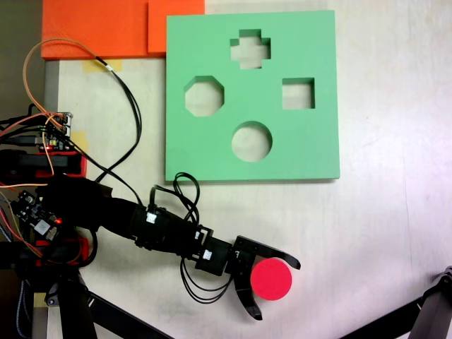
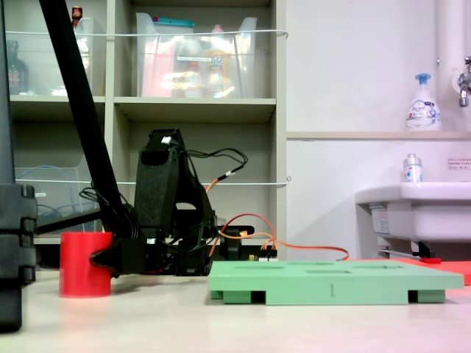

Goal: Put the cylinder block into the corresponding hole

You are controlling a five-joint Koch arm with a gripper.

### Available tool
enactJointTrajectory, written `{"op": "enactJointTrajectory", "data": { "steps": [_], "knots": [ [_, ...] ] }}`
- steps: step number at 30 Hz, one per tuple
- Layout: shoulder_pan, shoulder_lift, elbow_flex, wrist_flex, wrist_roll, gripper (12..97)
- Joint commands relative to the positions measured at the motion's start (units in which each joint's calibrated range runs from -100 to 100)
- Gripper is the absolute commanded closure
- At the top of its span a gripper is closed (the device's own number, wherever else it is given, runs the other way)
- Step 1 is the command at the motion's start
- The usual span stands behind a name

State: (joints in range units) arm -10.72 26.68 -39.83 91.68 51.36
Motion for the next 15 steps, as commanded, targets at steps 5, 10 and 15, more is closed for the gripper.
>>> {"op": "enactJointTrajectory", "data": {
  "steps": [5,10,15],
  "knots": [
    [-0.15,0.0,0.95,8.32,0.24,65.8],
    [-0.1,-0.28,-1.24,8.32,0.24,72.8],
    [-0.1,-0.7,-2.94,8.32,0.24,79.6]
  ]
}}
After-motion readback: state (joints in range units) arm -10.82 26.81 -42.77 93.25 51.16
